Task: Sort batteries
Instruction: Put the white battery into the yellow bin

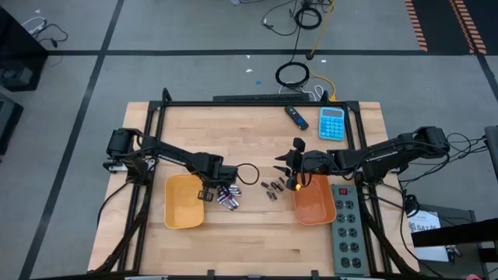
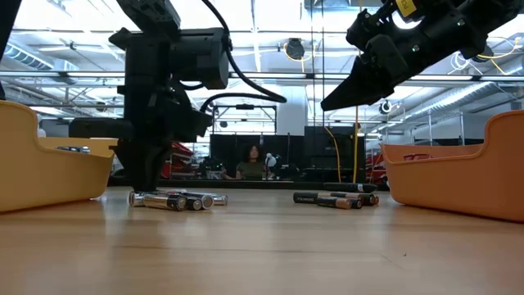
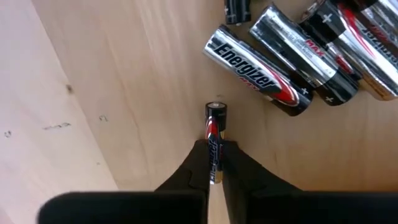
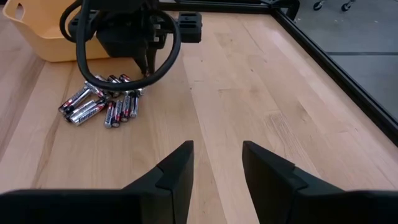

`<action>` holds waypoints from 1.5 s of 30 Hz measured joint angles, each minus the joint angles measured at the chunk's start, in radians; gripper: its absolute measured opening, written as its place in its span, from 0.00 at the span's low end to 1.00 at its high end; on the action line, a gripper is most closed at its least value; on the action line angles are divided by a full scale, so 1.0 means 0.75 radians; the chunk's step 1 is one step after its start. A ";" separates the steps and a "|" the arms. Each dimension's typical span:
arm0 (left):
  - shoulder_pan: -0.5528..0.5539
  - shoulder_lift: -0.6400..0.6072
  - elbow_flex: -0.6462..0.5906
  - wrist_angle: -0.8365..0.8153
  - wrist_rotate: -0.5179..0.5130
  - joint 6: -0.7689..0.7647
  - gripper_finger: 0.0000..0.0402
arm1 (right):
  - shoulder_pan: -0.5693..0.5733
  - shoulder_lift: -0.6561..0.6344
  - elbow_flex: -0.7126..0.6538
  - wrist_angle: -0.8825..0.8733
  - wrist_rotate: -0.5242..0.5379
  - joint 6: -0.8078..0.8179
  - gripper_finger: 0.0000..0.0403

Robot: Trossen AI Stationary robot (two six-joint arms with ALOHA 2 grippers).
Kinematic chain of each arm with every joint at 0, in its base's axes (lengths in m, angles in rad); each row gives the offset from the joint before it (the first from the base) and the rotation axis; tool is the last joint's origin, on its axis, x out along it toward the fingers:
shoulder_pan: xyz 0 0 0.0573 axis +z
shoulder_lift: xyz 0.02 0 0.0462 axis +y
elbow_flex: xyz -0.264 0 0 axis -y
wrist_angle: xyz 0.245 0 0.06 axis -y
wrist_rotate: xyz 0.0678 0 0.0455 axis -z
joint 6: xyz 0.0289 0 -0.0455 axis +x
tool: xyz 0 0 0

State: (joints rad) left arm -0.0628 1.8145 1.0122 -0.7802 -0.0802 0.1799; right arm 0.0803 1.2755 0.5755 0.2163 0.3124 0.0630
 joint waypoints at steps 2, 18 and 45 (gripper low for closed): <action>0.000 0.001 -0.001 0.004 -0.004 0.013 0.05 | 0.000 0.000 0.000 -0.003 0.000 0.001 0.32; -0.004 -0.038 0.069 -0.172 -0.119 -0.020 0.05 | 0.000 0.000 -0.001 -0.015 0.000 0.010 0.32; -0.266 -0.415 0.103 -0.522 0.396 -0.865 0.05 | 0.000 0.001 0.000 -0.036 0.008 0.030 0.32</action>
State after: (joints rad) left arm -0.2624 1.5036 1.0894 -1.1717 0.2168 -0.4686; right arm 0.0803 1.2758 0.5755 0.1894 0.3184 0.0853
